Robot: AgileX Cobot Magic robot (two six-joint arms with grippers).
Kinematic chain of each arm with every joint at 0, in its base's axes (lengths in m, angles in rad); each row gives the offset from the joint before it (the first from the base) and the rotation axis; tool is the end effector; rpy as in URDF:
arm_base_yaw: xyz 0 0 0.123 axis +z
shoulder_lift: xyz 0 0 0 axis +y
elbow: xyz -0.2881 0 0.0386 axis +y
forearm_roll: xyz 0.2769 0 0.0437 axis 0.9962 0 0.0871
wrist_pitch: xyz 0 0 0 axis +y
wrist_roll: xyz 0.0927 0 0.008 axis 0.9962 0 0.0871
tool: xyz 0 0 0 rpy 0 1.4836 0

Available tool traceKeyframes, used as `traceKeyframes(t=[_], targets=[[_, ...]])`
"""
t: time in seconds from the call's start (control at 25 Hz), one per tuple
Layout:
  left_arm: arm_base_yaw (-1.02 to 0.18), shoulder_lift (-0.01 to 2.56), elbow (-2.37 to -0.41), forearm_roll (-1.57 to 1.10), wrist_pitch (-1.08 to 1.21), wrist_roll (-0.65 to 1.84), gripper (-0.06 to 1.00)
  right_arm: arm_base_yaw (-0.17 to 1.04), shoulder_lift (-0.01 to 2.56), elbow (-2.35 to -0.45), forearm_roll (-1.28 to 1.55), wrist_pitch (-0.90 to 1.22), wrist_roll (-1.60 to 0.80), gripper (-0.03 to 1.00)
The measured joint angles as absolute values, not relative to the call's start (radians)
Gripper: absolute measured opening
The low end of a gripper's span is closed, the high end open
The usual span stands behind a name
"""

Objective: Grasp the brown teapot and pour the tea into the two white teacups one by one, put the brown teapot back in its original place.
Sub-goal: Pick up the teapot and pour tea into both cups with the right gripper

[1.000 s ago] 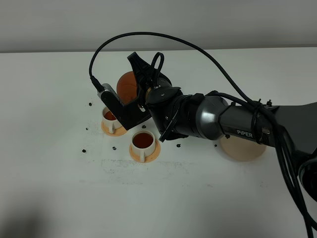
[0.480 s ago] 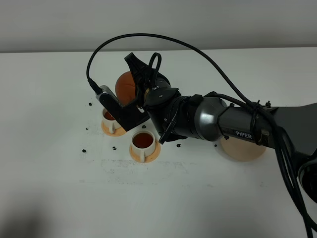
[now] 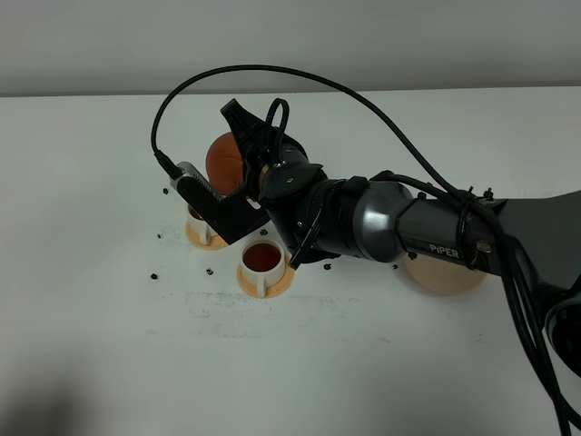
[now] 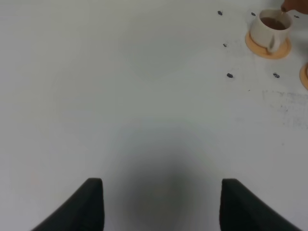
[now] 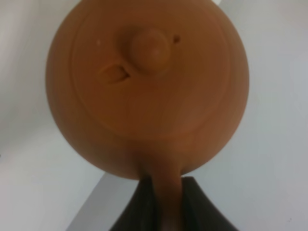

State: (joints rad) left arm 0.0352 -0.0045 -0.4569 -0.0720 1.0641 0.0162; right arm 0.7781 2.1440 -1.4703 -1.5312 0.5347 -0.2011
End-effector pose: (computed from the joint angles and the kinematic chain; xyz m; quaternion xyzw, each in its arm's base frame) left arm 0.0212 -0.0051 0.2769 -0.0074 0.8634 -0.0230 0.5039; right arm 0.3880 0.3157 0.1597 -0.7740 0.3839 -0.4117 0.2898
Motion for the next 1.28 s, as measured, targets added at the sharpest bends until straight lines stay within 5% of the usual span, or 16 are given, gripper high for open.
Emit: traceKeyframes(t=[1.28], targets=[[0.035,-0.004,-0.457,-0.072,1.064,0.017,0.50,0.778,2.144,-1.470,-1.462,0.550,-0.223,0.08]])
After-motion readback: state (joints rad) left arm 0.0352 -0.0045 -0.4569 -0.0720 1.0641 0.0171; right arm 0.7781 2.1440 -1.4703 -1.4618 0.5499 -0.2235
